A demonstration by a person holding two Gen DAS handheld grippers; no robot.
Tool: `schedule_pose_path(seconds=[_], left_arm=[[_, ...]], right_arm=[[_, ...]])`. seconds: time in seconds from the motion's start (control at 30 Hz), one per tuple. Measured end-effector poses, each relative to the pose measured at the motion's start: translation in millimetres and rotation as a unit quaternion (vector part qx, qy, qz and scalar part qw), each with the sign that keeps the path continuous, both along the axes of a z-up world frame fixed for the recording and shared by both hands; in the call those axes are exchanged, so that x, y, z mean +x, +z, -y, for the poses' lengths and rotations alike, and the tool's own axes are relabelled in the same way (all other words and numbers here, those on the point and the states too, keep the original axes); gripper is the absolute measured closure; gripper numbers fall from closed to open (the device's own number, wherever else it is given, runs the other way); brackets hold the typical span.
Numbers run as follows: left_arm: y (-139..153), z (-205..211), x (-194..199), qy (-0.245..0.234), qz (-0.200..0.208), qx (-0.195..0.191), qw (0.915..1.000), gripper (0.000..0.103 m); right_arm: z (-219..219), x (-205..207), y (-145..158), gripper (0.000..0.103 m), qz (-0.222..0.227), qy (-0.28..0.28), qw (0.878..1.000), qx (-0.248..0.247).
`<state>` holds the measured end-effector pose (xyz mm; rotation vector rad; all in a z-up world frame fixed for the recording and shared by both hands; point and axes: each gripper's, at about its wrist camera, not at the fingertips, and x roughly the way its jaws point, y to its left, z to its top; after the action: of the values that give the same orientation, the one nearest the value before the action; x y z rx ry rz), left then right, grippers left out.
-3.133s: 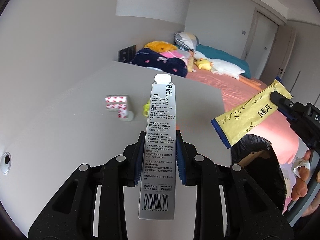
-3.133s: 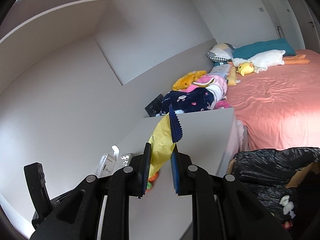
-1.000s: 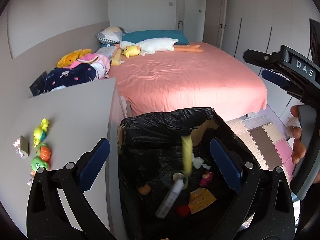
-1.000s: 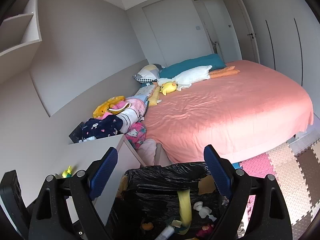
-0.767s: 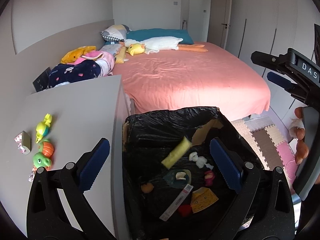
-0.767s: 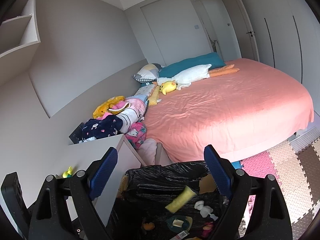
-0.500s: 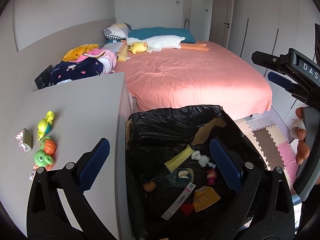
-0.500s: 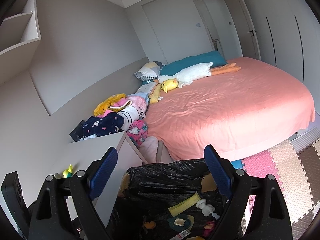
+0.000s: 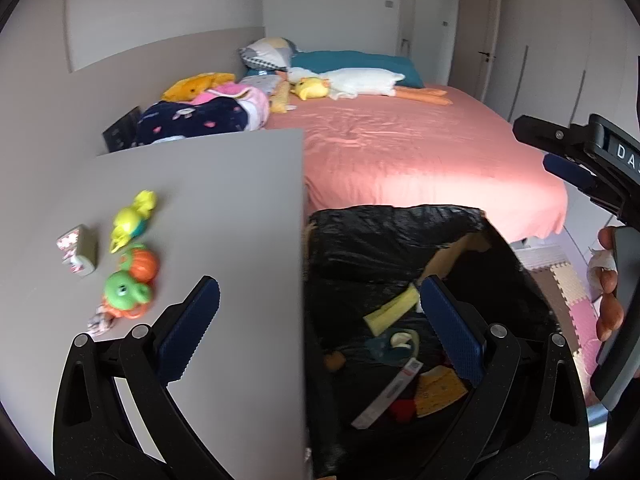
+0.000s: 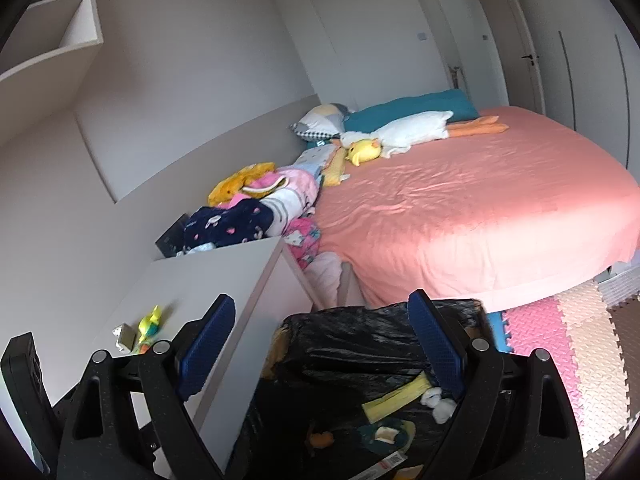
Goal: Collect trash
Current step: 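Move both open tools back to the remaining items on the table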
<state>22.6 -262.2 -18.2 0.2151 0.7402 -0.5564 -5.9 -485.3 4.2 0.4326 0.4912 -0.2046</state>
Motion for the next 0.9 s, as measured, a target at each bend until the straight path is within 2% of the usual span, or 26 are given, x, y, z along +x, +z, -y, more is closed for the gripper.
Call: schedule_pose_path(seconds=[0.67, 0.9], left_arm=[[-10.1, -98.5, 24.3, 0.103, -0.001, 0.0, 0.9947, 0.006], [-18.7, -128.9, 37.6, 0.145, -0.009, -0.007, 0.9893, 0.007]], right_arm=[[-80.0, 55.6, -14.4, 0.015, -0.024, 0.079, 0.997, -0.001], [-106.0, 73.0, -20.2, 0.015, -0.034, 0.104, 0.994, -0.001]])
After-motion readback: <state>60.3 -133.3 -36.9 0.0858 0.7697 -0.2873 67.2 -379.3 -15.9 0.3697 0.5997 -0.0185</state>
